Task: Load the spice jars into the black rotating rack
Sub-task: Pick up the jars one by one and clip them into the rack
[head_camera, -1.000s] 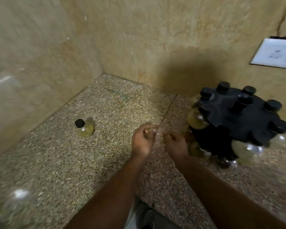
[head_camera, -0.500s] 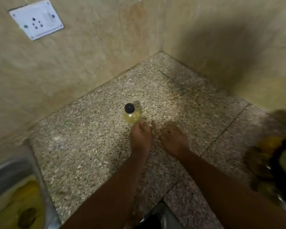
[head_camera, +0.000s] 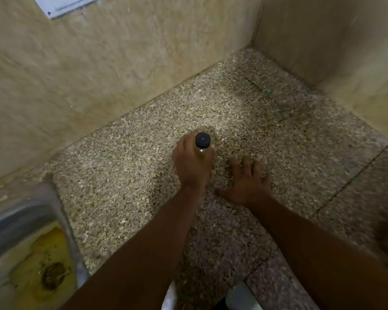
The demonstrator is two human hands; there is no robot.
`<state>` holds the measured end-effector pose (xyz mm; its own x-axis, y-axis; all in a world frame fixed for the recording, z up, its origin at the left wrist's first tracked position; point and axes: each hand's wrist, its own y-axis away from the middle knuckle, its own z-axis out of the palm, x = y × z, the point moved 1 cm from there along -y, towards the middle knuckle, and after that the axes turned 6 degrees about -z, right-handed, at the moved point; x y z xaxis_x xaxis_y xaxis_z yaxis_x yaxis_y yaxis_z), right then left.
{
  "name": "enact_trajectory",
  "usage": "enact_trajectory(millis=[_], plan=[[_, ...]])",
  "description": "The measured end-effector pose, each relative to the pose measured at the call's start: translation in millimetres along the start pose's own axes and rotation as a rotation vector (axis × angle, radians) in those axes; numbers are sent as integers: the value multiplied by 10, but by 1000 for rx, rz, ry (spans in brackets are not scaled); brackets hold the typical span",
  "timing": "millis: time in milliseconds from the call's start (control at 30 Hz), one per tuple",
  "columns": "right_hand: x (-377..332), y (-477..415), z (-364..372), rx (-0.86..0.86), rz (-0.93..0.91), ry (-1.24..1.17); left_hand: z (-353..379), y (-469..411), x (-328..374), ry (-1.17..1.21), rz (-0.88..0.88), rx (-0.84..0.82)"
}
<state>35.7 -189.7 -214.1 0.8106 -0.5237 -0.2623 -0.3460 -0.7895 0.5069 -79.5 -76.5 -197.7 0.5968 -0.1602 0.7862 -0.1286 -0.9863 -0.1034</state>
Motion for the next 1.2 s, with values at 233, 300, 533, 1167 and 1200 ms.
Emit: enact_trajectory(millis=[233,300,533,1167,1200], plan=[[28,-4,-43,39,-31,19,27,-7,55,144,102,-61],[65,48,-45,104,-43,-35,59,54,106,175,97,-93],[247,517,-236,578,-54,-447,128,445,507,151,94,-171],[1409,2709,-69,1159,383,-1550,218,2432,1669,176,441,-602],[1461,2821,-63,1189,386,-1622,225,2546,1724,180,451,-626]])
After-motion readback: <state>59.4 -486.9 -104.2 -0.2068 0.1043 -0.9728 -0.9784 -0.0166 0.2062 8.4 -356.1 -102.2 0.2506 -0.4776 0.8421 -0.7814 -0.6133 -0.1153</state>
